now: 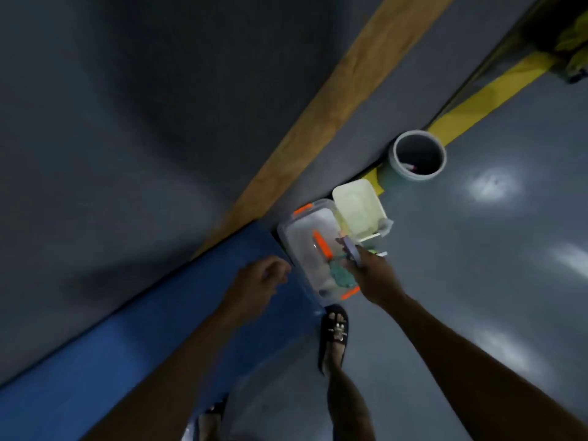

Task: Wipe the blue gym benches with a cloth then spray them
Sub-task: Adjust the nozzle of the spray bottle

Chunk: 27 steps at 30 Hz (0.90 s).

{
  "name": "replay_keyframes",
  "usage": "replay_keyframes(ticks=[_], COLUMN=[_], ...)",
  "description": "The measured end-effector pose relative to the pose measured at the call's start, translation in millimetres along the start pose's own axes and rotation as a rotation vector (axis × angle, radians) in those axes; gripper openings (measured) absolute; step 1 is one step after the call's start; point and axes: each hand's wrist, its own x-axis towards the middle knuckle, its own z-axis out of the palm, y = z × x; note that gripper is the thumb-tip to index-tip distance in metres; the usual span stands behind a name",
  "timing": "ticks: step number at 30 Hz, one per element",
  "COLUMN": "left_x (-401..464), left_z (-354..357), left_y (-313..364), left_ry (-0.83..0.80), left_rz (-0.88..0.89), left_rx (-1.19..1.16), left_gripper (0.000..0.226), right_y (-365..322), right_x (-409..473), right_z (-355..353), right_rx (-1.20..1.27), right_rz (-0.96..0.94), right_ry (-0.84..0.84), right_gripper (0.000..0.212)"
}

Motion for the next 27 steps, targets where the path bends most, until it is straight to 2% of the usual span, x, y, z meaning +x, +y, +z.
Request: replay_keyframes(ticks=[2, 5, 8, 12, 14, 17, 21, 25, 27], left_x=[28.5, 61.3, 88.3, 107.6, 112.6, 116.3, 113.6, 102.3, 88.0], left_z=[21.9, 47.7, 67.1, 84.5, 90.7, 98.3, 102.6, 92.3, 81.5], left_y=[-22.1, -50.8, -77.0, -104.2, -117.9, -134.0, -144.4, -141.2, -132.4], left_ry=[0.050, 0.119, 0.207, 0.295, 0.331, 0.362, 0.386, 0.414, 0.434], left_rz=[-0.058, -0.124, -0.177, -0.231, -0.255, -0.263, -0.284, -0.278, -0.278], left_rx=[-0.021, -0.011, -0.035, -0.107, -0.135, -0.145, -0.165, -0.178, -0.198], left_gripper=[0.022, 0.017, 0.024, 0.023, 0.022, 0.023, 0.020, 0.019, 0.019], right_y=[41.9, 102.0, 153.0, 191.2, 203.4, 219.6, 225.2, 201.3, 174.9], right_x=[35.4, 85.4, 127.6, 169.5, 188.1, 208.4, 219.7, 224.0, 216.8], right_z=[3.6, 19.1, 42.7, 72.0, 86.4, 105.3, 121.0, 109.5, 95.6], right_rx=[0.024, 0.012, -0.012, 0.004, 0.007, -0.110, -0.187, -0.251, -0.261], right_rz=[0.072, 0.082, 0.115, 0.192, 0.207, 0.233, 0.189, 0.190, 0.175], right_ry=[-0.012, -0.054, -0.119, -0.144, -0.144, -0.168, -0.168, -0.133, -0.103], right_gripper=[0.048, 0.049, 0.046, 0.041, 0.038, 0.031, 0.036, 0.034, 0.039])
